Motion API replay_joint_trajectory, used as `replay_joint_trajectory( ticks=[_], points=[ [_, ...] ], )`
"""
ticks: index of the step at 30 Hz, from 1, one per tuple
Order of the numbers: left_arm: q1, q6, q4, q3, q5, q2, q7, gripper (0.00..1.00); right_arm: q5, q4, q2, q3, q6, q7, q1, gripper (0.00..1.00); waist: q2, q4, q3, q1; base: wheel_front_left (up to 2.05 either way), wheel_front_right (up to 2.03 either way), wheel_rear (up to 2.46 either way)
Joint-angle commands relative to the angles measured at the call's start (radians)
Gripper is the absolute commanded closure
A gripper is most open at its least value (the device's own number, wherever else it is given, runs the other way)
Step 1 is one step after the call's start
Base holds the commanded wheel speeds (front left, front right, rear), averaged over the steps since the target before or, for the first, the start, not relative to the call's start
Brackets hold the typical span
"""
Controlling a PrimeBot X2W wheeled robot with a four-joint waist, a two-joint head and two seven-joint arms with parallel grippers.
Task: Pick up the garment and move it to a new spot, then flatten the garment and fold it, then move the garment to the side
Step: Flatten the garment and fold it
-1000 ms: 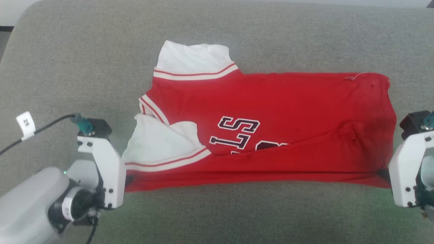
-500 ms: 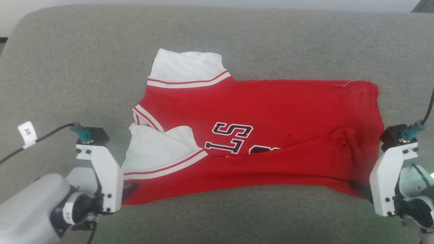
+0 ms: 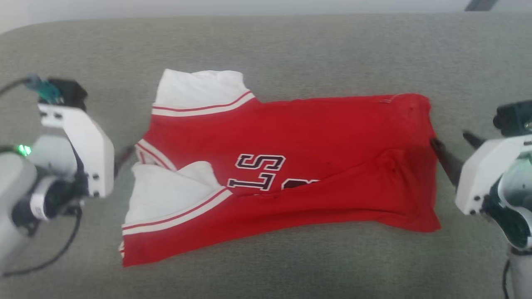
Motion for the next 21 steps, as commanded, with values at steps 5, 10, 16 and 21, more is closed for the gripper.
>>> replay_joint_trajectory(
  ticks=[5,10,16,21],
  points=[
    [-0.106,-0.056,0.072,0.017,0.045,-0.025,-0.019,0.00,-0.049,-0.010,0.052,0.019,0.000,-0.209,-0.076,0.00,0.0000,-0.075,0.035,0.0000,0.00,0.00,0.00],
    [-0.203,-0.118,0.180,0.024,0.077,-0.056,-0.035,0.00,-0.109,0.018,0.100,0.035,0.000,-0.408,-0.144,0.00,0.0000,-0.131,0.082,0.0000,0.00,0.00,0.00],
    [-0.319,-0.187,0.323,0.017,0.125,-0.087,-0.035,0.00,-0.139,0.079,0.145,0.065,0.000,-0.529,-0.193,0.00,0.0000,-0.185,0.142,0.0000,0.00,0.00,0.00],
    [-0.400,-0.220,0.437,0.016,0.142,-0.119,-0.019,0.00,-0.129,0.116,0.160,0.091,0.000,-0.563,-0.217,0.00,0.0000,-0.215,0.187,0.0000,0.00,0.00,0.00]
  ],
)
